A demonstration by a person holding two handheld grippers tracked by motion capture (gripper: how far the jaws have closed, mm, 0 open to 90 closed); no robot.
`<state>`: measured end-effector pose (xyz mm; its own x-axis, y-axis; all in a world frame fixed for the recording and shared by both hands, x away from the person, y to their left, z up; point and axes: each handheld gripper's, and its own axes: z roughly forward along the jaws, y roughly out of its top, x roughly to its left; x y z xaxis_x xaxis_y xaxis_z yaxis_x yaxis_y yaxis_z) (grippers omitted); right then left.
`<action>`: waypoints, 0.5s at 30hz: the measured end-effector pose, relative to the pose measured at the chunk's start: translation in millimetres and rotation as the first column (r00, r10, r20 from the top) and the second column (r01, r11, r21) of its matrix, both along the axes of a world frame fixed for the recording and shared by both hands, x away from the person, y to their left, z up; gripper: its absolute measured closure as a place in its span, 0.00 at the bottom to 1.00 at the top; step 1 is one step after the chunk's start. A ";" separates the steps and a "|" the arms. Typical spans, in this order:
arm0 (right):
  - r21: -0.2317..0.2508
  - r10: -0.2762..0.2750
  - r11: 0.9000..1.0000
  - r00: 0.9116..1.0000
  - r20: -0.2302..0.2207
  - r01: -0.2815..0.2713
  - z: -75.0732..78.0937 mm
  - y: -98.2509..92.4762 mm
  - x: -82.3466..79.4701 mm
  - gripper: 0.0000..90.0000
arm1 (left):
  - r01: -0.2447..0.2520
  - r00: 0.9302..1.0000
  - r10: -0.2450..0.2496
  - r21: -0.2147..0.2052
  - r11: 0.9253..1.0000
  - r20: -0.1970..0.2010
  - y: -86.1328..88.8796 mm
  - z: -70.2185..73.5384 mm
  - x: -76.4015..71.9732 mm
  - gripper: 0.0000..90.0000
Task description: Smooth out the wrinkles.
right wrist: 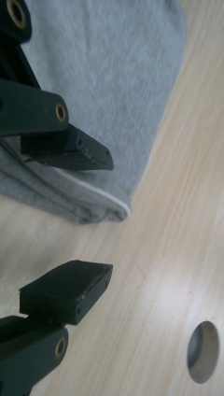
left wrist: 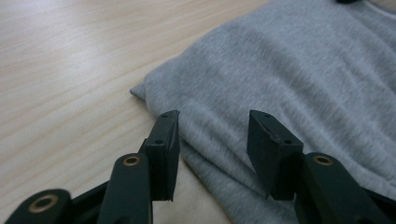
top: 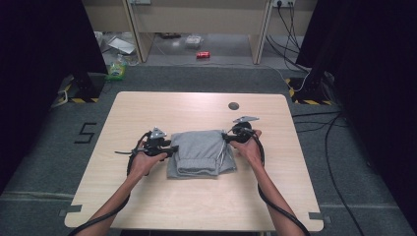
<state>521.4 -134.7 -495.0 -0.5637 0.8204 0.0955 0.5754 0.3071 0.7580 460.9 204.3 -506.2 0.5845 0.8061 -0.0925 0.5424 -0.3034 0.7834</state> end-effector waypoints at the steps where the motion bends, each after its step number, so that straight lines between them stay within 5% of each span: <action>1: 0.008 0.018 1.000 1.000 0.002 -0.018 3.8 1.0 -6.6 0.44 | 0.003 1.000 -0.003 -0.002 1.000 0.005 -0.3 1.0 -2.3 0.59; 4: 0.015 0.076 0.997 0.997 0.000 -0.076 9.5 4.1 -25.2 0.43 | 0.030 0.999 -0.030 -0.005 1.000 0.030 -3.6 7.5 -16.9 0.56; 8: -0.045 0.098 0.994 0.995 -0.009 -0.099 6.5 7.1 -45.2 0.43 | 0.064 0.997 -0.063 -0.041 0.997 0.038 -7.4 14.4 -36.8 0.52; 15: -0.053 0.077 0.995 0.996 -0.037 -0.079 -8.2 0.6 -47.0 0.42 | 0.096 0.995 -0.096 0.000 0.995 0.026 -7.2 3.9 -52.9 0.53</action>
<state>474.4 -134.1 -503.1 -0.6236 0.7784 0.0725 0.5737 0.3927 0.7188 408.0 197.2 -502.3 0.6614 0.7461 -0.0772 0.4901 -0.3519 0.7975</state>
